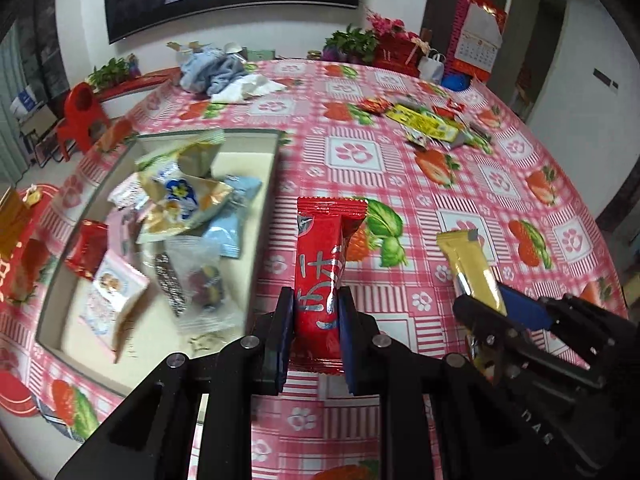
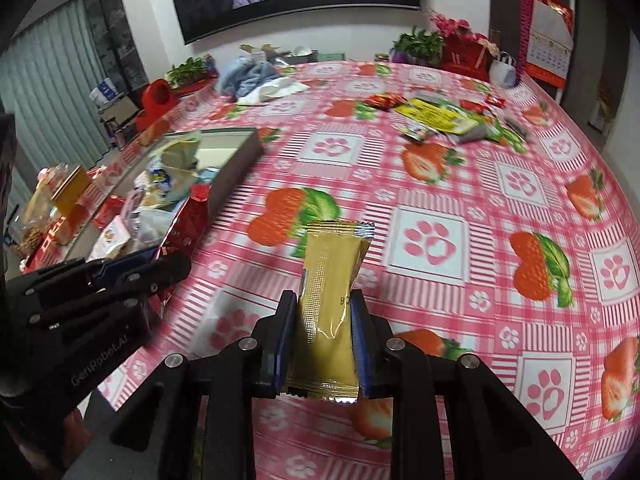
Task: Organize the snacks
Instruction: 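Lift the red chocolate bar with left tool while right tool lifts gold bar, then carry the red bar and gold bar over the white tray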
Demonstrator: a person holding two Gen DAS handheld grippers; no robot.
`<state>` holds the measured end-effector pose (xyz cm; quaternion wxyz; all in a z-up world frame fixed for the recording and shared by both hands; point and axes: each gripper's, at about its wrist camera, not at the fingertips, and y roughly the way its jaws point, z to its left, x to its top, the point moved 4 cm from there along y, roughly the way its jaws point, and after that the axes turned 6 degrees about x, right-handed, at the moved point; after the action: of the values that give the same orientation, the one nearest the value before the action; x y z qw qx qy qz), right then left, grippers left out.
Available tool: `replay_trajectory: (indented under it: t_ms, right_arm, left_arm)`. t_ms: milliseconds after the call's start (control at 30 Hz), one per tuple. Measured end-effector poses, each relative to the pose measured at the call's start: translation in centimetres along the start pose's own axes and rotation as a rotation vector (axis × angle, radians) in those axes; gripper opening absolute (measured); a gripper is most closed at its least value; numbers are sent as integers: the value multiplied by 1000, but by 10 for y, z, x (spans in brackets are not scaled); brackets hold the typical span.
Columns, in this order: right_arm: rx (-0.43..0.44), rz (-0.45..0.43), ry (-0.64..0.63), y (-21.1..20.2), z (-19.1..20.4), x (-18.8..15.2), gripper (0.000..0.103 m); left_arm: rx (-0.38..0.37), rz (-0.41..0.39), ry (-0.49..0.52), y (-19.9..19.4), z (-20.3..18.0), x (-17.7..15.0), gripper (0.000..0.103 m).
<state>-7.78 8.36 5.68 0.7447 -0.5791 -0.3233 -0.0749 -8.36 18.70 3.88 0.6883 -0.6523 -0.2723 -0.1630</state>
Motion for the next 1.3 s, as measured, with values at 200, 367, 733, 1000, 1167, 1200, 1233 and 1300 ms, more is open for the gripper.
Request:
replay_trajectory:
  t_ms: [200, 367, 733, 1000, 1167, 1200, 1233, 1300]
  right_arm:
    - [48, 4, -73, 3, 36, 11, 28]
    - [99, 8, -142, 7, 70, 18, 28]
    - [162, 17, -266, 17, 132, 27, 28]
    - [193, 13, -271, 21, 149, 35, 28]
    - [203, 11, -283, 22, 158, 39, 28]
    - [204, 10, -286, 23, 160, 40, 28]
    - [205, 9, -287, 24, 161, 42, 28]
    - [207, 8, -289, 26, 163, 44, 28]
  left_arm:
    - [33, -16, -74, -11, 33, 11, 23]
    - [75, -1, -151, -12, 68, 12, 23]
    - [139, 51, -305, -6, 136, 3, 23]
    - [155, 77, -324, -6, 153, -4, 23]
    - [182, 91, -318, -5, 160, -6, 23]
    - [181, 92, -318, -4, 161, -6, 23]
    - [182, 92, -319, -4, 162, -6, 23]
    - [183, 91, -313, -5, 164, -5, 23]
